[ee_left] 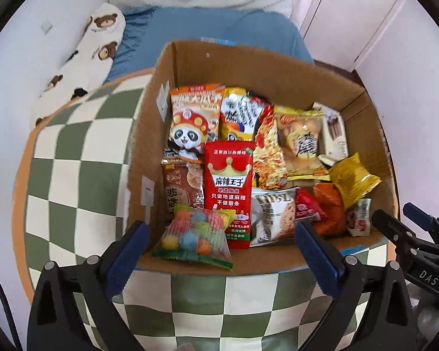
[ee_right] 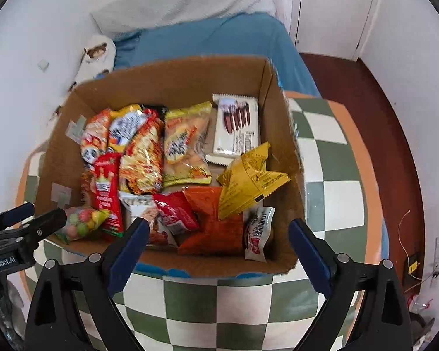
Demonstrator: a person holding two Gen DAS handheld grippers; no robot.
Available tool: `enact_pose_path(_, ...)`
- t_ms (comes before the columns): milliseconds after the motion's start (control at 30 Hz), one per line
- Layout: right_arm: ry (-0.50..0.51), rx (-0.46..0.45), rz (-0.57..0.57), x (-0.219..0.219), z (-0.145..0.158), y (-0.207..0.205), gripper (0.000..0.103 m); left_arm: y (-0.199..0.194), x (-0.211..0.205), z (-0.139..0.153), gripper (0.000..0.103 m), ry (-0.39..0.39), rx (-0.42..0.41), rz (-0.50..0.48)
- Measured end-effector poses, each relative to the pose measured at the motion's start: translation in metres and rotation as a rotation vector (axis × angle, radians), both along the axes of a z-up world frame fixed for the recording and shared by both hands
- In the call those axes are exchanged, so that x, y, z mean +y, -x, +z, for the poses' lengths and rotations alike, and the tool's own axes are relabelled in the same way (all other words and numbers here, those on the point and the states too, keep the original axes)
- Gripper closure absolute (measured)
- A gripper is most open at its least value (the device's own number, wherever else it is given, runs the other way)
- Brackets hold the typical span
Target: Organize snacks
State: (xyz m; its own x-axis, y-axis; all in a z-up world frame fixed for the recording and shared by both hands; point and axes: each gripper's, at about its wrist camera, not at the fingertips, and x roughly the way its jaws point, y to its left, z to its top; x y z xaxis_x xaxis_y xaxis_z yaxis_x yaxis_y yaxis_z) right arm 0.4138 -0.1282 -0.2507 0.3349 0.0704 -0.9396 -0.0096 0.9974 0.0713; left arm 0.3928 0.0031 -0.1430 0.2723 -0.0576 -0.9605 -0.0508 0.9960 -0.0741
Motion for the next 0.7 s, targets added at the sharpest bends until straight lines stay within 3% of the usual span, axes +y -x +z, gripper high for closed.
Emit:
enact_pose_path(267,0.013,-0.132,0.01,0.002,0.054,0.045,0.005,0.044,-0.01,0.055,0.001,-0.01,-0.122,-0.008)
enact_pose_path(533,0.007,-0.264,0.026,0.001,0.117,0.117,0.004,0.101,-0.018,0.103,0.001,0.003,-0.211,-0.004)
enact_pose_path(700,0.035,-0.357,0.033,0.003,0.157,0.165,0.002,0.14,-0.031,0.136,0.001,-0.063,-0.289,-0.026)
